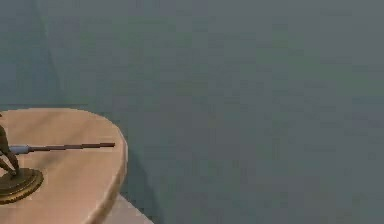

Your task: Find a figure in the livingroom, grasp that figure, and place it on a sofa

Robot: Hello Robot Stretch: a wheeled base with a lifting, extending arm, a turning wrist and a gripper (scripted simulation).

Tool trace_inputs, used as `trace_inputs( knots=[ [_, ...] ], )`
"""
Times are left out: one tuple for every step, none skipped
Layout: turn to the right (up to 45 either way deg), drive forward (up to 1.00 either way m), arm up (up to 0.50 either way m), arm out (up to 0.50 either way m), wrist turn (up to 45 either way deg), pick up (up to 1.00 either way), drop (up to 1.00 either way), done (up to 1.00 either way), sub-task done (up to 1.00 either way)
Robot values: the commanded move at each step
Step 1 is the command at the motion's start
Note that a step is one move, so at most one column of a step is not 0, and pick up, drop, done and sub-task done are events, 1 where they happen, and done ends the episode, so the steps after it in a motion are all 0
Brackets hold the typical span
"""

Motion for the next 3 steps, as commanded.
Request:
trace_inputs(
  knots=[
    [0.0, 0.40, 0.00, 0.00, 0.0, 0.00, 0.00, 0.00, 0.00],
    [-45.0, 0.00, 0.00, 0.00, 0.0, 0.00, 0.00, 0.00, 0.00],
    [-45.0, 0.00, 0.00, 0.00, 0.0, 0.00, 0.00, 0.00, 0.00]
  ],
)
